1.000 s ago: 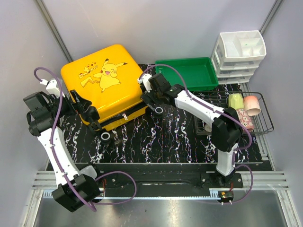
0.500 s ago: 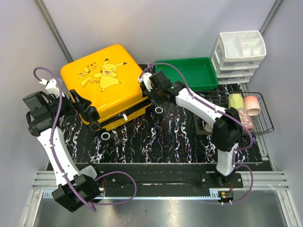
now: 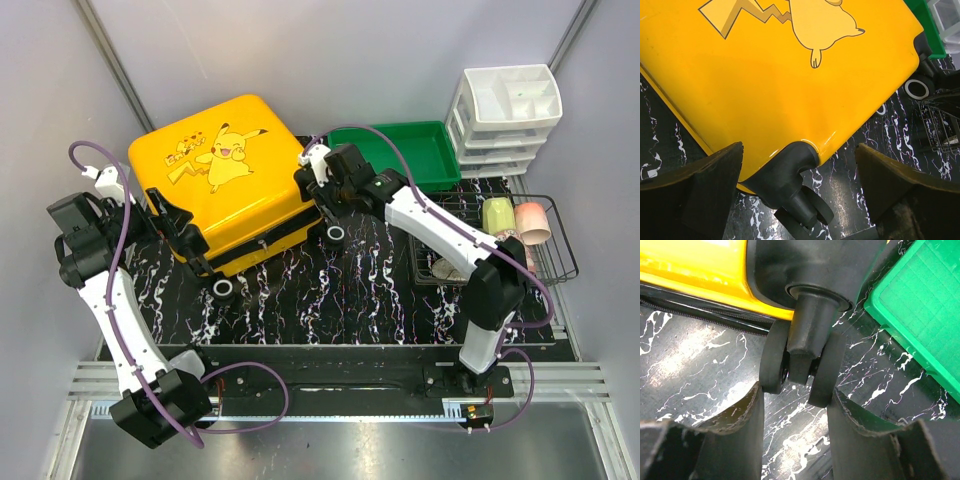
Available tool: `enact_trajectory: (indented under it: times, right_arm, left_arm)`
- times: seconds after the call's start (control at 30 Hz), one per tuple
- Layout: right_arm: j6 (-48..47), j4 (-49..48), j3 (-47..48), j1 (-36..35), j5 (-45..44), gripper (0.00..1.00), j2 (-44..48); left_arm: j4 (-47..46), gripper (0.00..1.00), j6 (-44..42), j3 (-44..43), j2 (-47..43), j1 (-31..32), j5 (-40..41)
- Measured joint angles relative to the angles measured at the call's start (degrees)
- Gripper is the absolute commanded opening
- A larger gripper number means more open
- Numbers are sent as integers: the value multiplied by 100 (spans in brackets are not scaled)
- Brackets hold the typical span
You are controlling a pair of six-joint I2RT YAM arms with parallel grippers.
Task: Open, take out, and arrange the luggage
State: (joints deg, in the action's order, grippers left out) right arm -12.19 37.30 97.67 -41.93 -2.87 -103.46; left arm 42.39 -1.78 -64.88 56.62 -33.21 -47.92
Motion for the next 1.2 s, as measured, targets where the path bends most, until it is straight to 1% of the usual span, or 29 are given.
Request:
enact_trajectory:
  times: [0.13, 0.17, 0.2, 0.23, 0.3, 0.33, 0.4, 0.43, 0.53, 0.57, 0.6, 0.7, 0.8, 0.87, 0.97, 1.03, 1.1, 1.2]
  right_arm:
    - [15, -164, -275, 0, 7, 1, 44]
    - [28, -208, -374, 0, 7, 3, 44]
    - [46, -245, -466, 0, 7, 9, 44]
    - [66, -302, -516, 0, 7, 31, 46]
    - [83, -363, -560, 0, -2, 41, 83]
    - [90, -367, -573, 2, -7, 53, 92]
    - [98, -374, -575, 4, -4, 61, 92]
    - [107, -374, -575, 4, -4, 68, 92]
    - [107, -380, -575, 7, 37, 81, 125]
    - [114, -387, -581, 11, 90, 88, 173]
    - [111, -431, -627, 11, 162, 90, 258]
    - [149, -627, -1032, 11, 599, 92, 883]
    - [304, -855, -1519, 13, 1069, 87, 1738]
    - [535, -1185, -1895, 15, 1462, 85, 2332]
    - [907, -1808, -2476, -50, 1827, 83, 2826]
    - [1091, -2280, -2879, -201, 1888, 82, 2850]
    - [1237, -2732, -3230, -435, 1875, 80, 2645]
    - [1486, -3565, -3685, -883, 1722, 77, 2017]
  left_arm:
    - [-2, 98, 0, 0, 11, 0, 9]
    - [0, 98, -2, 0, 13, -2, 15]
    - [0, 98, -2, 0, 13, 0, 17]
    - [-2, 98, -4, 2, 13, 0, 20]
    - [0, 99, -4, 0, 13, 0, 33]
    - [-2, 99, -7, 0, 13, 0, 37]
    - [0, 99, -7, 0, 13, 0, 42]
    - [0, 99, -7, 0, 13, 0, 46]
    - [0, 99, -4, 0, 13, 0, 63]
    - [0, 99, -4, 0, 13, 0, 63]
    - [0, 99, -4, -2, 13, 0, 63]
    - [24, 99, 17, -57, 24, 0, 63]
    - [37, 99, 42, -205, 61, 0, 59]
    - [46, 99, 59, -328, 96, 0, 52]
    - [42, 99, 149, -457, 146, -2, 17]
    - [35, 99, 249, -496, 164, 0, -17]
    - [42, 99, 345, -501, 177, 0, -44]
    - [44, 99, 452, -503, 214, -2, -79]
